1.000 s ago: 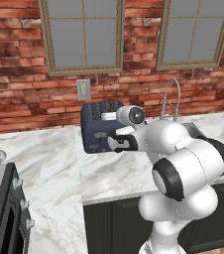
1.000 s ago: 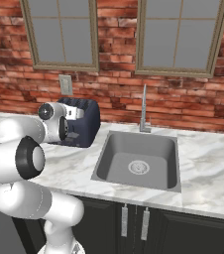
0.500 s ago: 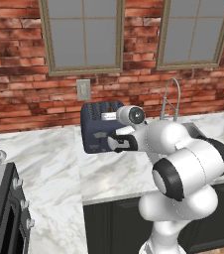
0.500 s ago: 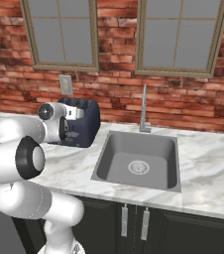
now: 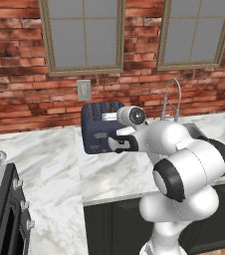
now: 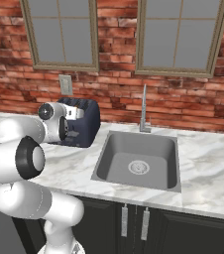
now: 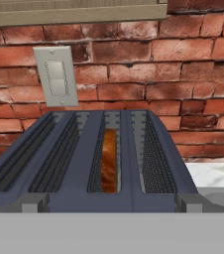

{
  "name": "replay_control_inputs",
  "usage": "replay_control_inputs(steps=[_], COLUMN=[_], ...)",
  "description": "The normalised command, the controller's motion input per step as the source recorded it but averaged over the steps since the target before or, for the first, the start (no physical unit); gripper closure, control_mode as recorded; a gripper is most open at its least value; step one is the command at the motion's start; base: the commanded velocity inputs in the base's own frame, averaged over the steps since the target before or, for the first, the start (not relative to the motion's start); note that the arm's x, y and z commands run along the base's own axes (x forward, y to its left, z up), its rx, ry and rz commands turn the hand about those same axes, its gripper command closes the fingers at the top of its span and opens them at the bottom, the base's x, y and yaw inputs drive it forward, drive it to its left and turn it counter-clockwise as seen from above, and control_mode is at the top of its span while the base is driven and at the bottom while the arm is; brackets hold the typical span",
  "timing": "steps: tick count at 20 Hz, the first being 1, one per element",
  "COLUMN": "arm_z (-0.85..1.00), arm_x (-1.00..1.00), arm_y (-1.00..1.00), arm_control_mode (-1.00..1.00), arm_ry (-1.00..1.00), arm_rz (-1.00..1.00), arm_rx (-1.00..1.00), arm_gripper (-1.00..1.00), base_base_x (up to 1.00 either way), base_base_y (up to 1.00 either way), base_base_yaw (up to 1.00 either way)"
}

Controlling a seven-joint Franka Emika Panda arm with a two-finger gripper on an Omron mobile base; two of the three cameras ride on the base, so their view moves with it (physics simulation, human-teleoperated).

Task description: Start the toaster. Once the lever pops up, take the bread to the plate on the dining counter.

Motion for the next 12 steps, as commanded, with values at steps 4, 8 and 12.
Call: replay_control_inputs(steps=[4, 8, 12], arm_z=[0.0, 0.0, 0.0], arm_x=[0.0, 0.0, 0.0], arm_y=[0.0, 0.0, 0.0], arm_control_mode=[-1.0, -1.0, -1.0], arm_ry=[0.0, 0.0, 0.0], arm_rz=[0.0, 0.0, 0.0], arm_rx=[0.0, 0.0, 0.0], arm_gripper=[-1.0, -1.0, -1.0], base_base_x=[0.0, 0.0, 0.0], base_base_y=[0.0, 0.0, 0.0], base_base_yaw=[0.0, 0.0, 0.0])
